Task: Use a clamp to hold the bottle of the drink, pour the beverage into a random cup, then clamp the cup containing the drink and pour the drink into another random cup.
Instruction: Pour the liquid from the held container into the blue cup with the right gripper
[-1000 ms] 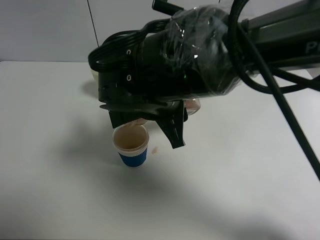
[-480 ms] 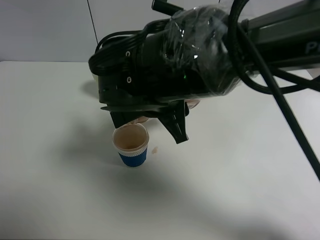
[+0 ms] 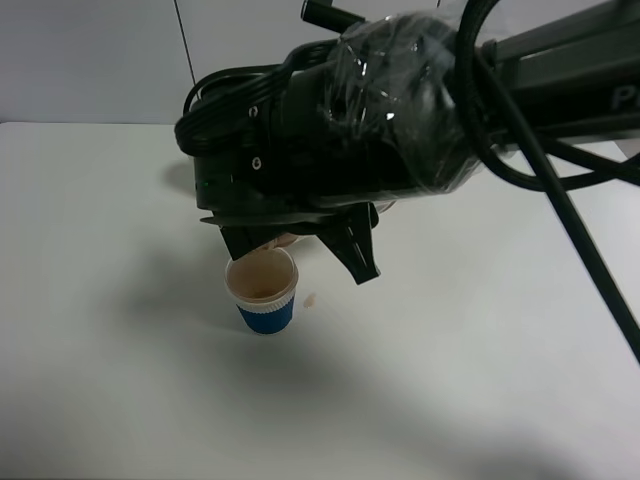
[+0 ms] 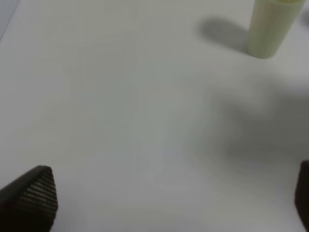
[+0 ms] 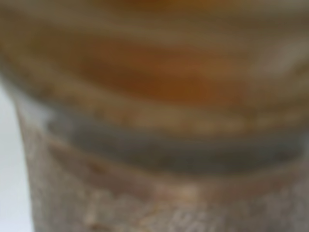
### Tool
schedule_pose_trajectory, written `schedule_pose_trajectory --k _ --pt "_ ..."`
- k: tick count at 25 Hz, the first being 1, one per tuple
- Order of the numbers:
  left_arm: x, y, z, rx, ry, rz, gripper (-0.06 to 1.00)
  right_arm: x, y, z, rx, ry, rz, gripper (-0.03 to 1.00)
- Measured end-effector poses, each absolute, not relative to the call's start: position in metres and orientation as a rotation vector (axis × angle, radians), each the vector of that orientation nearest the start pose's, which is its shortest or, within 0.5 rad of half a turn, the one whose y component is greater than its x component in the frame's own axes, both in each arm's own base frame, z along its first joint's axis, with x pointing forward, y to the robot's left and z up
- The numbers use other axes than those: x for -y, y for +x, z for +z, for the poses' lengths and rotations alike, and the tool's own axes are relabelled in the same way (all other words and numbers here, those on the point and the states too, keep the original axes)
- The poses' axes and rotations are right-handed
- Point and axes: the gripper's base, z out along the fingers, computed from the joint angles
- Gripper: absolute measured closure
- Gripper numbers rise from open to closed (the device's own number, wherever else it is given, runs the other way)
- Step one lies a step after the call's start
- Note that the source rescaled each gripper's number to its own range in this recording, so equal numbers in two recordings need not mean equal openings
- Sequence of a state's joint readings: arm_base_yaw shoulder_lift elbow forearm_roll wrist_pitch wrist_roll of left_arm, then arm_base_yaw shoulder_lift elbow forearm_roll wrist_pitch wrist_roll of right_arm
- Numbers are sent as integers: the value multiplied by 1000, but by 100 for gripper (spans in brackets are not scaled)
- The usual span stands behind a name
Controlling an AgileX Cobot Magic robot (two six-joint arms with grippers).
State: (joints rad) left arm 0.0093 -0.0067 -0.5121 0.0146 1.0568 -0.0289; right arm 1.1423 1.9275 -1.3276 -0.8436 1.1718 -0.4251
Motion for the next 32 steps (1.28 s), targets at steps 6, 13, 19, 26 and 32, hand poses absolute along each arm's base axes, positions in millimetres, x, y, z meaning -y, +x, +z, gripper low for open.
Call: schedule_pose_trajectory --k 6,13,19,26,32 --pt "-1 -7 281 -2021 -39 5 -6 -308 211 205 -1505 -2331 -1105 95" --pt "-1 -7 281 -2021 -39 5 -6 -309 211 206 -1477 -2339 -1124 95" --pt "-1 -7 281 -2021 -39 5 -6 -309 210 206 -1436 -2376 -1132 95" --pt "-1 -7 281 -2021 -39 5 -6 -311 208 206 -1417 -2384 -1134 95" --pt "-1 -7 281 -2021 -39 5 -6 -310 208 207 -1425 -2385 -1157 95"
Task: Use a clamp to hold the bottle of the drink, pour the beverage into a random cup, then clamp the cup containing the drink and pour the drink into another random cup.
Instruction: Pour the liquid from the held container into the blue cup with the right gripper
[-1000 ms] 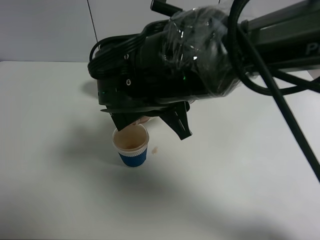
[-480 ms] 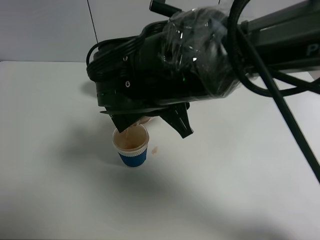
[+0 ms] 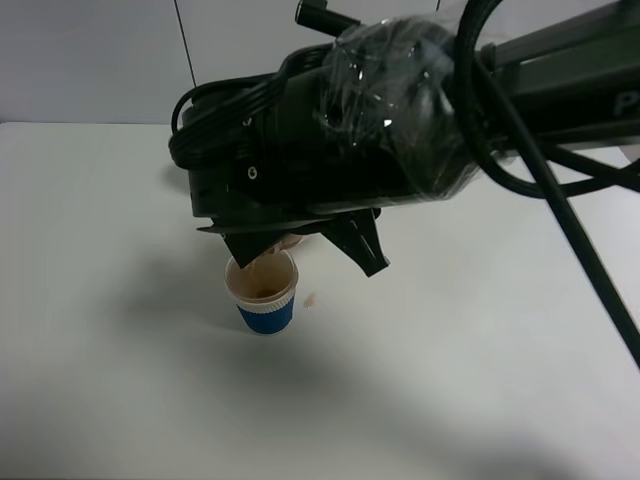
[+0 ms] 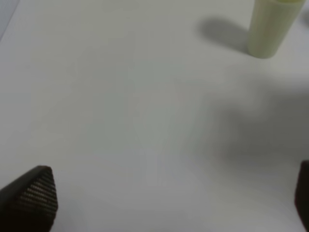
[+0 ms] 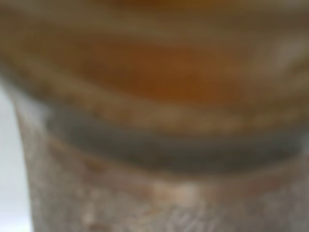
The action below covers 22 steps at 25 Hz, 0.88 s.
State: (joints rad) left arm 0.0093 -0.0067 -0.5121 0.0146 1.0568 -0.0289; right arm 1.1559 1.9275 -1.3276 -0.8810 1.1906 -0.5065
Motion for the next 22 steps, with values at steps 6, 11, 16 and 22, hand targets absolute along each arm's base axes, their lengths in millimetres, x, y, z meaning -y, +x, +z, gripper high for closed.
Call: schedule_pose_trajectory --k 6,11,16,22 --pt "-1 -7 281 -2021 -39 5 -6 -308 207 207 -1434 -2389 -1176 95" --pt "-1 -7 281 -2021 -39 5 -6 -308 207 207 -1428 -2394 -1178 95" --pt "-1 -7 281 -2021 -39 5 -6 -309 207 208 -1420 -2392 -1186 95" --pt "-1 -7 281 -2021 -39 5 -6 -309 207 208 -1418 -2391 -1188 95"
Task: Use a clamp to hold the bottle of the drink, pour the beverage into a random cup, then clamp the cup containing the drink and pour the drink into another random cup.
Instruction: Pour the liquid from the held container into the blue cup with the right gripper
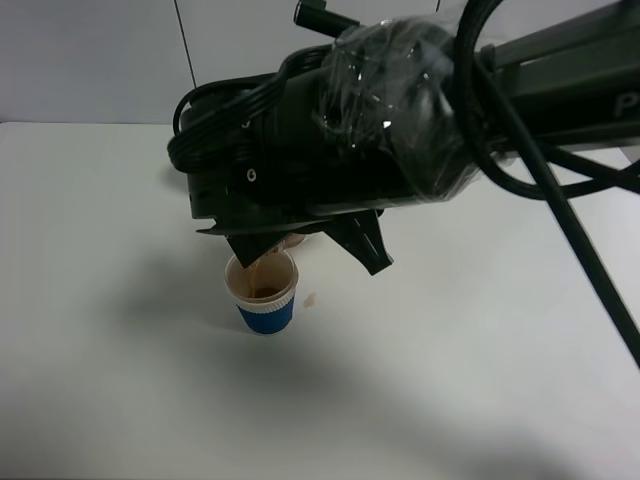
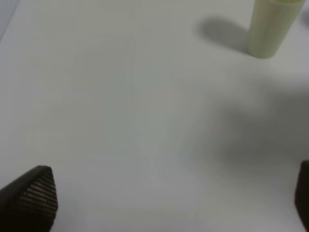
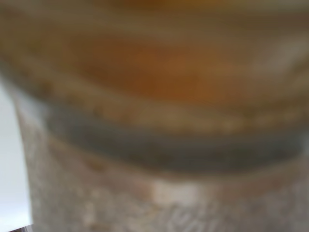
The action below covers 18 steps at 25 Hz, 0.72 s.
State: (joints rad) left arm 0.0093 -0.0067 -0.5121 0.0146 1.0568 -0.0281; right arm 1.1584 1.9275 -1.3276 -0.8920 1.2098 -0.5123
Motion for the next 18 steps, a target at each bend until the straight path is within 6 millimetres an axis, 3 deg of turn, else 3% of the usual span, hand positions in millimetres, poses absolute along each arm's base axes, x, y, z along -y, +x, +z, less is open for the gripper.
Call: schedule_pose_trajectory --k 18 --pt "-1 -7 281 -2021 -39 5 -6 -309 208 208 -1412 -2389 -1194 95"
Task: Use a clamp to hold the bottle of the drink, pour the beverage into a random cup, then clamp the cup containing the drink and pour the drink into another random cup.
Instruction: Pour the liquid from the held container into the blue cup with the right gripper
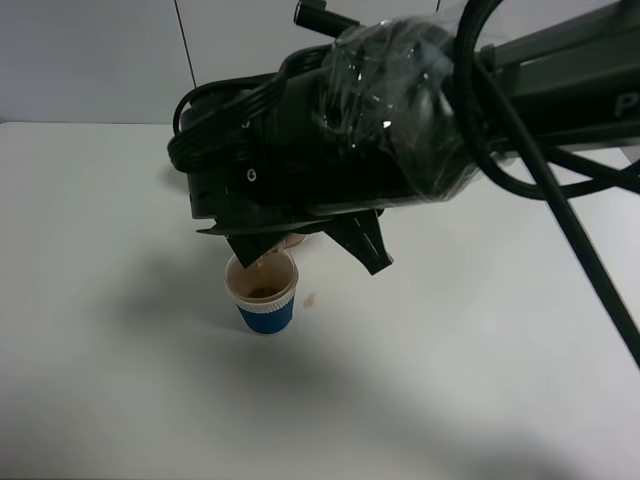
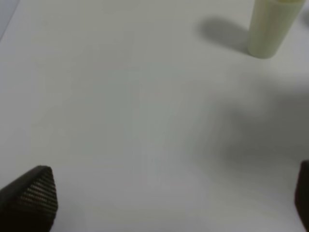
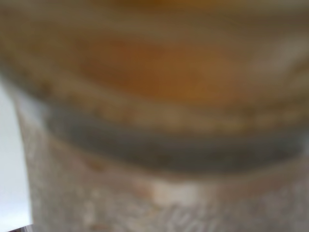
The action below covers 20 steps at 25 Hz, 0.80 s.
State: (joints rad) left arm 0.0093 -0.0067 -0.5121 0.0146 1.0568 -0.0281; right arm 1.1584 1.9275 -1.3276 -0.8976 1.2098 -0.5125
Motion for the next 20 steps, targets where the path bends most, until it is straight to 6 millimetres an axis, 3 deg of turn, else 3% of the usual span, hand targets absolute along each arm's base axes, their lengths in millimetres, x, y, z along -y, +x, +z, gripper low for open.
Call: schedule_pose_trajectory --k 20 --pt "-1 -7 281 -2021 -39 5 -6 -309 211 212 -1353 -2370 -1256 95"
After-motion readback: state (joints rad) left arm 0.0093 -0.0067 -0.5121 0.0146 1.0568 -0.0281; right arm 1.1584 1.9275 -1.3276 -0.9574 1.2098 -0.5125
